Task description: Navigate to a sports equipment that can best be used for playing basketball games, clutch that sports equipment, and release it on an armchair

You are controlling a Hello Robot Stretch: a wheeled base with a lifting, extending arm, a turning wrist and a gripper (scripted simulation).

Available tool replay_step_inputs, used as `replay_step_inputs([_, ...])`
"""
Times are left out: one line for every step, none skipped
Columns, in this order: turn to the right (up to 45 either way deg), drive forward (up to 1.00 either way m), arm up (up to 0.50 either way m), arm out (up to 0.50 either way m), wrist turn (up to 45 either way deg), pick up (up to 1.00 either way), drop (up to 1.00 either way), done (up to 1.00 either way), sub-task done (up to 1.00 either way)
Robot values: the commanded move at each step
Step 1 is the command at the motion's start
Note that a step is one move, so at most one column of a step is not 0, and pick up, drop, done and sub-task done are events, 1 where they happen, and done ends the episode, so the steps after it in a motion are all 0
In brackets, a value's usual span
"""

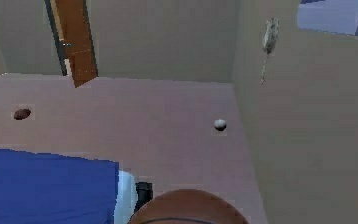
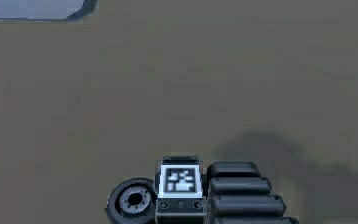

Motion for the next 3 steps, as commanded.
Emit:
replay_step_inputs([0.0,1.0,0.0,0.0,0.0,0.0,0.0,0.0,0.0])
replay_step_inputs([9.0,0.0,0.0,0.0,0.0,0.0,0.0,0.0,0.0])
replay_step_inputs([0.0,0.2,0.0,0.0,0.0,0.0,0.0,0.0,0.0])
